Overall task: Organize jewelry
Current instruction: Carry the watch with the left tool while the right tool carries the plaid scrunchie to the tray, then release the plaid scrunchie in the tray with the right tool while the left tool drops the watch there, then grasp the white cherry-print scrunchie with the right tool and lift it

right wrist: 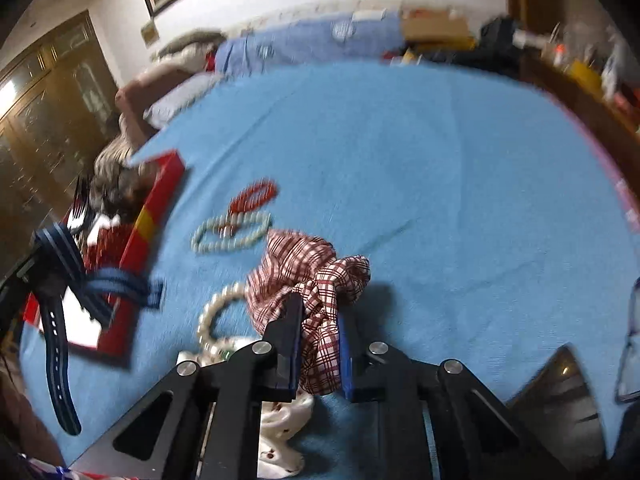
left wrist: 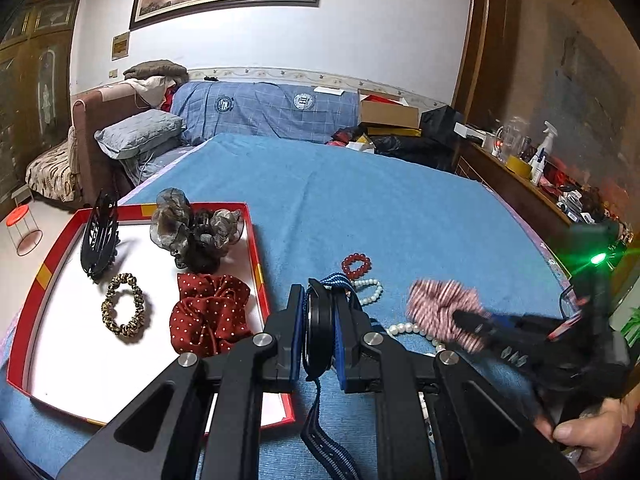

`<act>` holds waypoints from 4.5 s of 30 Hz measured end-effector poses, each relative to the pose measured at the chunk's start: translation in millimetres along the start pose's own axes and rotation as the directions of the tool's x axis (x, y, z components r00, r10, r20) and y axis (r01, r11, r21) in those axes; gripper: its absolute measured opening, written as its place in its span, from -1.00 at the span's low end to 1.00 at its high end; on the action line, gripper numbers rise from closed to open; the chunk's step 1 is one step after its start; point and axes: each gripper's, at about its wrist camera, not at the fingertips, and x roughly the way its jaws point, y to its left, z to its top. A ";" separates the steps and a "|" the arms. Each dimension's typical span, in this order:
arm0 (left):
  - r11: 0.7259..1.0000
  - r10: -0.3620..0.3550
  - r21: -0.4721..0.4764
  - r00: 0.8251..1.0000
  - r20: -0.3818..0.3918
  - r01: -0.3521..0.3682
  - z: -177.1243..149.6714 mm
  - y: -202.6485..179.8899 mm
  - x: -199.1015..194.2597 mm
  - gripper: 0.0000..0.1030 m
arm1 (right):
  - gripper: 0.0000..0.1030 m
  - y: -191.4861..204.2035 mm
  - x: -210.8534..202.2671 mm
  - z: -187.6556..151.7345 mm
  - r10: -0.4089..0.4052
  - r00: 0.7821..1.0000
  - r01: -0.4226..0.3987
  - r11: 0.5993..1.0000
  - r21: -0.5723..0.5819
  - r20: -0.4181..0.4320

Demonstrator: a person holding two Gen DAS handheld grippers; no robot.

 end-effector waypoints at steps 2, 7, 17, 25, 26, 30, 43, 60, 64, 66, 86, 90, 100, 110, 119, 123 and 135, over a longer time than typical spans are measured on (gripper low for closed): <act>1.000 0.003 0.000 1.000 0.002 -0.003 0.1 0.1 -0.1 -0.76 | -0.69 -2.4 -18.4 3.3 0.050 0.995 -0.052 0.998 0.026 0.084; 1.000 0.015 -0.009 1.000 0.018 -0.015 2.5 2.1 -6.5 -0.76 | -0.69 7.5 -56.0 3.2 0.094 0.961 -0.098 0.995 0.003 0.261; 0.995 0.073 -0.065 0.996 0.050 -0.070 3.2 48.7 -32.9 -0.76 | -0.68 65.1 -60.4 -1.6 0.249 0.931 -0.254 0.967 -0.013 0.267; 0.980 0.154 -0.138 0.984 0.085 -0.142 15.1 111.7 -53.2 -0.76 | -0.68 130.4 -42.1 6.9 0.330 0.920 -0.325 0.944 -0.063 0.210; 0.976 0.171 -0.153 0.981 0.087 -0.157 15.9 121.7 -54.3 -0.76 | -0.67 138.6 -37.4 8.5 0.340 0.919 -0.333 0.941 -0.067 0.202; 0.957 0.217 -0.212 0.974 0.062 -0.200 10.0 160.4 -51.0 -0.76 | -0.67 172.0 -21.1 10.0 0.364 0.916 -0.353 0.931 -0.091 0.168; 0.918 0.253 -0.294 0.964 -0.084 -0.266 -19.3 214.9 -5.3 -0.76 | -0.67 221.9 44.4 6.5 0.300 0.952 -0.292 0.949 -0.122 0.053; 0.908 0.246 -0.322 0.963 -0.110 -0.269 -19.8 219.6 12.1 -0.76 | -0.66 232.5 79.5 -3.3 0.255 0.965 -0.261 0.952 -0.160 -0.055; 0.906 0.257 -0.317 0.960 -0.109 -0.279 -20.0 219.0 12.2 -0.74 | -0.63 233.1 80.2 -3.2 0.261 0.963 -0.267 0.950 -0.159 -0.059; 0.906 0.261 -0.315 0.959 -0.107 -0.282 -19.5 218.3 12.2 -0.70 | -0.61 232.0 81.8 -3.6 0.260 0.963 -0.267 0.951 -0.156 -0.062; 0.914 0.339 -0.254 0.939 0.053 -0.316 -14.3 192.4 -15.3 0.07 | -0.35 225.7 60.4 -8.4 0.285 0.959 -0.282 0.948 -0.150 -0.002; 0.913 0.354 -0.245 0.932 0.077 -0.326 -13.6 188.9 -18.6 0.17 | -0.32 222.8 51.8 -8.9 0.287 0.958 -0.279 0.948 -0.152 0.028; 0.913 0.377 -0.219 0.917 0.131 -0.344 -12.7 181.9 -26.4 0.21 | -0.19 212.1 37.0 -6.8 0.300 0.951 -0.290 0.950 -0.119 0.075; 0.914 0.395 -0.180 0.898 0.194 -0.363 -12.7 170.3 -36.1 0.32 | -0.18 200.7 29.4 -11.4 0.301 0.951 -0.293 0.951 -0.093 0.078; 0.910 0.410 -0.170 0.885 0.220 -0.379 -13.7 166.2 -41.5 0.41 | -0.16 170.1 8.6 -20.7 0.276 0.955 -0.272 0.961 -0.053 0.108; 0.910 0.412 -0.150 0.883 0.225 -0.386 -14.2 160.2 -43.7 0.42 | -0.07 140.3 -9.7 -25.5 0.218 0.964 -0.215 0.976 -0.036 0.152; 0.986 0.115 -0.134 0.987 0.108 -0.100 -8.3 110.7 -59.8 0.46 | 0.06 -9.6 -33.8 -39.5 0.079 0.985 -0.113 0.968 0.224 0.156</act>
